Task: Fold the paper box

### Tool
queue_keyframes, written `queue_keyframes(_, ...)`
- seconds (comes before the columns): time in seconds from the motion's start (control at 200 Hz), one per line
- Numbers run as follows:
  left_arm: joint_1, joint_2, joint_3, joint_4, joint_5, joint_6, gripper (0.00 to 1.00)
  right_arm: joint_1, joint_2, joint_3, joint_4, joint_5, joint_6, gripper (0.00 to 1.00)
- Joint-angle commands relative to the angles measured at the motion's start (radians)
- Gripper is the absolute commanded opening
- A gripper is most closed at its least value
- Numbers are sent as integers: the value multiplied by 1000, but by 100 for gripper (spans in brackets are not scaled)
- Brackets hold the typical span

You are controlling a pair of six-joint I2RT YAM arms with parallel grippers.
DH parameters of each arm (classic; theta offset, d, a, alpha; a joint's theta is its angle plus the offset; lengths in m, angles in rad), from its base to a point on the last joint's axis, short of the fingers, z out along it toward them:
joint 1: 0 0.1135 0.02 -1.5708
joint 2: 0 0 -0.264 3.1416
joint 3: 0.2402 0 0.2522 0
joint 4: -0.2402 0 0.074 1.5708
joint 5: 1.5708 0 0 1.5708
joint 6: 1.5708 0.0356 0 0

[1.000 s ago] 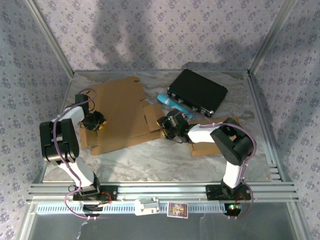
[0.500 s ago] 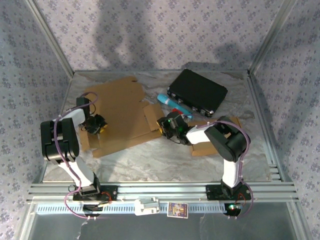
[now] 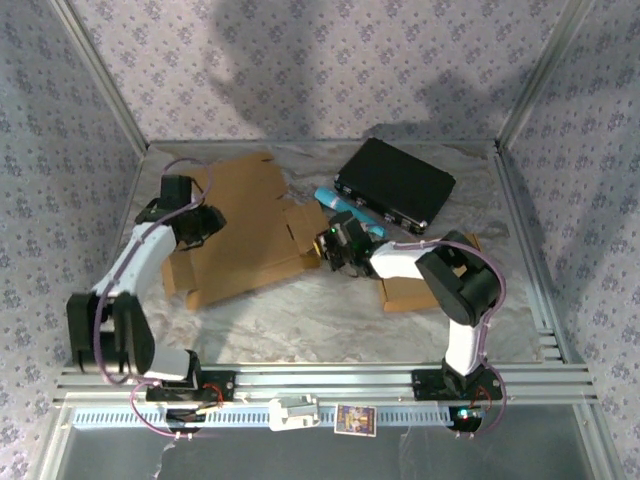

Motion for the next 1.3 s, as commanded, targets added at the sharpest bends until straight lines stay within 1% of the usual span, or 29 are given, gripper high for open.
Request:
queue_keyframes(0.0, -119, -148, -13, -67, -138, 192, 42, -30, -55, 145, -278, -77, 29, 0)
queue_keyframes(0.075, -220, -276, -78, -74, -221, 281, 45, -47, -59, 233, -373, -107, 24, 0)
queue_keyframes(0.135, -270, -383, -135, -84, -251, 319, 47, -58, -61, 281, -428, -126, 25, 0)
queue_keyframes(0.21, -295, -502, -189, -107, -236, 372, 49, -74, -65, 337, -483, -138, 16, 0)
queue_keyframes(0.245, -306, -554, -209, -114, -219, 423, 51, -84, -63, 369, -516, -150, 6, 0)
queue_keyframes(0.285, -318, -607, -233, -111, -196, 484, 54, -97, -59, 403, -554, -160, -5, 0)
queue_keyframes(0.335, -327, -661, -252, -111, -175, 538, 61, -113, -55, 440, -578, -176, -22, 0)
queue_keyframes(0.36, -327, -675, -251, -115, -157, 565, 62, -123, -48, 466, -602, -189, -29, 0)
queue_keyframes(0.445, -334, -669, -220, -161, -64, 677, 62, -149, -32, 537, -672, -219, -61, 0)
queue_keyframes(0.54, -361, -623, -181, -231, -60, 785, 65, -176, -26, 589, -722, -233, -79, 0)
queue_keyframes(0.665, -420, -557, -153, -265, -188, 901, 69, -204, -26, 611, -722, -251, -71, 0)
queue_keyframes(0.725, -439, -527, -147, -265, -282, 941, 69, -216, -22, 621, -725, -270, -74, 0)
queue_keyframes(0.8, -447, -498, -148, -221, -422, 949, 69, -228, -21, 627, -733, -287, -74, 0)
queue_keyframes(0.85, -447, -489, -157, -183, -465, 965, 69, -234, -25, 626, -731, -292, -74, 0)
queue_keyframes(0.889, -445, -487, -167, -160, -459, 976, 69, -237, -28, 627, -736, -293, -75, 0)
queue_keyframes(0.959, -445, -473, -176, -160, -401, 999, 66, -243, -31, 629, -739, -296, -72, 0)
queue_keyframes(1.044, -445, -440, -178, -129, -427, 990, 61, -248, -31, 634, -747, -303, -67, 0)
queue_keyframes(1.094, -444, -430, -179, -119, -454, 992, 54, -249, -31, 635, -752, -305, -67, 0)
queue_keyframes(1.139, -445, -431, -184, -98, -468, 997, 45, -250, -31, 637, -754, -309, -67, 0)
queue_keyframes(1.229, -444, -435, -191, -59, -470, 1019, 34, -251, -32, 641, -766, -315, -67, 0)
queue_keyframes(1.269, -445, -430, -191, -51, -470, 1024, 28, -251, -33, 642, -768, -315, -68, 0)
queue_keyframes(1.294, -444, -425, -190, -49, -470, 1027, 23, -252, -34, 644, -773, -315, -69, 0)
